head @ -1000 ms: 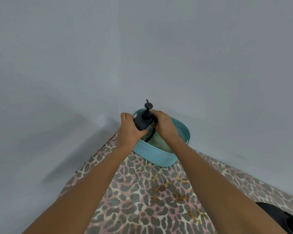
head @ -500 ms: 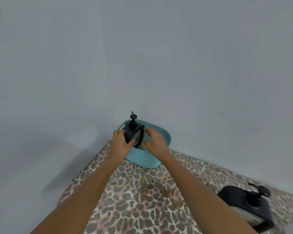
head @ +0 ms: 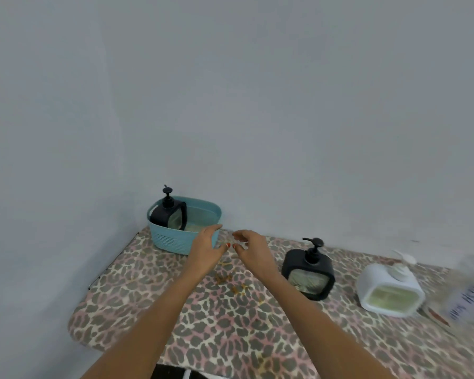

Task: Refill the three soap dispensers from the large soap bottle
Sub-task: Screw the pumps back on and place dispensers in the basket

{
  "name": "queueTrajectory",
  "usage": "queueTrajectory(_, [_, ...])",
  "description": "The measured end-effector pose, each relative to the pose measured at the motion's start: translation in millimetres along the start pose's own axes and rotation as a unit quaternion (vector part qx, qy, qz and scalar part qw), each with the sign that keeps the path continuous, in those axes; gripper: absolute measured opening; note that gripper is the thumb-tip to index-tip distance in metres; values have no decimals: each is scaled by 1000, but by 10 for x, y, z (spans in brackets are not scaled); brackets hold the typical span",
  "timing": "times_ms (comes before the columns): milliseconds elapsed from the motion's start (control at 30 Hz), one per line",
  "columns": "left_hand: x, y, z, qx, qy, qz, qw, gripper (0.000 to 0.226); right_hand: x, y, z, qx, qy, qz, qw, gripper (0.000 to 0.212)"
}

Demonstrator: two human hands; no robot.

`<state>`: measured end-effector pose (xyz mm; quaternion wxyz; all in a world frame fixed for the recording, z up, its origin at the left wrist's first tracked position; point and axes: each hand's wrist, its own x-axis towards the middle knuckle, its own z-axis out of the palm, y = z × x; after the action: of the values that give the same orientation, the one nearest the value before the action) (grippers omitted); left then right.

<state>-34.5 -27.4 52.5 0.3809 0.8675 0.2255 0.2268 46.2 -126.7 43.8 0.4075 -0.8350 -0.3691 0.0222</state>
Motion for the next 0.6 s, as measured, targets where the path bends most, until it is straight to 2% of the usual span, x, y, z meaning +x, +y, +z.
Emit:
queueTrajectory(267, [-268, 400, 528, -27, -64, 20, 997, 54, -636, 406, -515, -14, 43, 46, 998, 29])
queueTrajectory(600, [-229, 663, 1147, -11, -155, 24, 988, 60, -885, 1073, -1116, 14, 177, 128, 976, 23])
